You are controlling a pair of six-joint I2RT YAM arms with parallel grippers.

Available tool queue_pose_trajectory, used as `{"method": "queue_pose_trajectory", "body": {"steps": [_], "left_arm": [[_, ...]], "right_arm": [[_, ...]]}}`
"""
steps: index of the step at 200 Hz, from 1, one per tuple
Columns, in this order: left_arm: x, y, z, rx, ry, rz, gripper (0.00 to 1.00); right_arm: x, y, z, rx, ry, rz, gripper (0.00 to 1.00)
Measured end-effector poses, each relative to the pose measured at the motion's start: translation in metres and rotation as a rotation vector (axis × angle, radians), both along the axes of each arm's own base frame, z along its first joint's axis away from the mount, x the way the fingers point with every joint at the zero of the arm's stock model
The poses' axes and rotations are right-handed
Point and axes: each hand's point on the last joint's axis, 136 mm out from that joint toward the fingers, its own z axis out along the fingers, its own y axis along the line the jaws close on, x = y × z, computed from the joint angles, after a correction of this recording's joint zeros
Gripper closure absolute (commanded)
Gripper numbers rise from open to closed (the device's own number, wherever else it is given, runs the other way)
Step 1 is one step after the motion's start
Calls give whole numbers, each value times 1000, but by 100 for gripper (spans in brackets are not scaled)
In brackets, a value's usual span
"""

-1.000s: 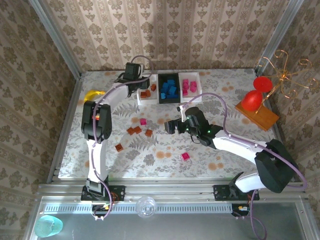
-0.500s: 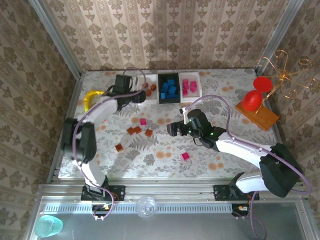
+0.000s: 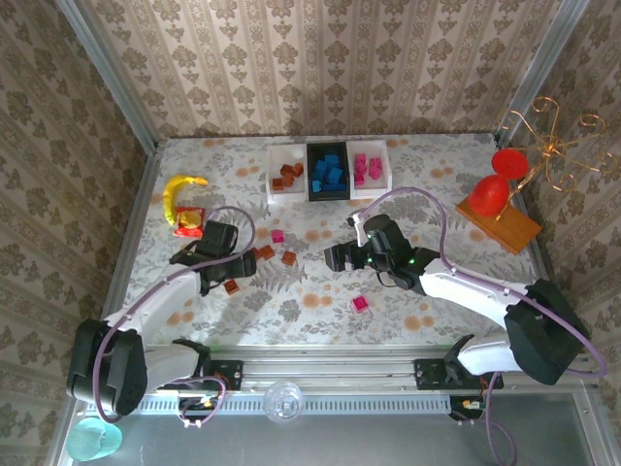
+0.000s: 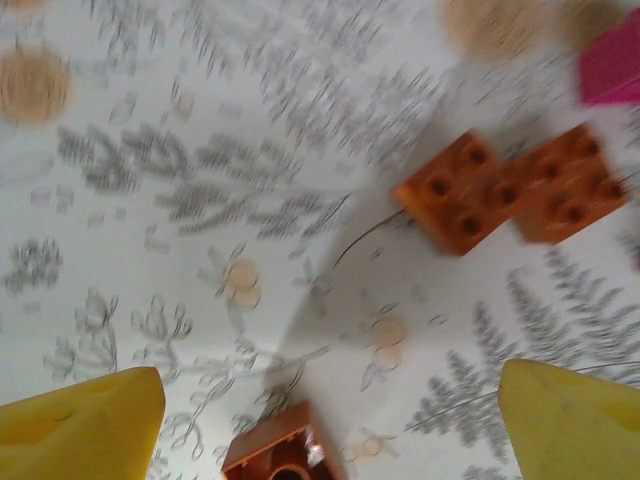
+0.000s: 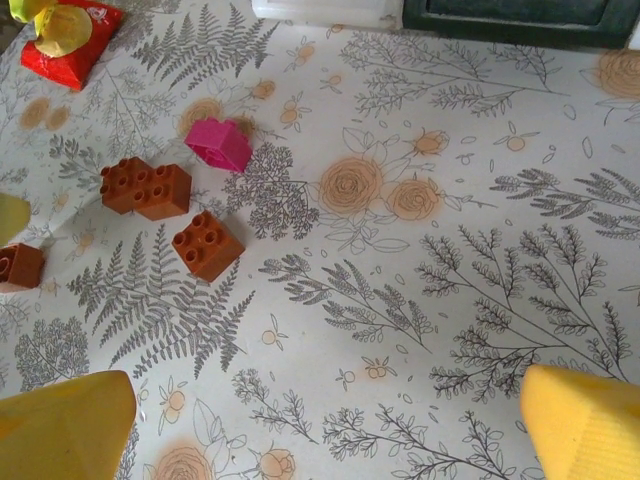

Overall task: Sort the legos into containers by color
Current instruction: Pick up the lego from the bottom-left of the table.

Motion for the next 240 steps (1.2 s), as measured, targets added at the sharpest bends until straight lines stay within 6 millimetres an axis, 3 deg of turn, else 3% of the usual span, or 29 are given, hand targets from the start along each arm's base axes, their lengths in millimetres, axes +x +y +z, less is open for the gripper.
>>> {"method": "queue_pose_trajectory", "body": {"steps": [27,70,162,213,240], "left_arm": [[-16,7,-24,16,86,46,14],[-21,2,-41,-5,153,67,31],[-18,-22,-44,-28,137,9,60],[-21,-34,-42,-14,122,-42,65],[1,-48,-19,-44,43,-68,65]], "right_arm": [[-3,0,-8,-7,20,8,0],[-5,0,-10,-9,26,11,0],[-5,-1,-11,-10,27,11,0],[-5,-1,-11,-10,27,11,0],[-5,-1,-9,-7,24,10,0]]}}
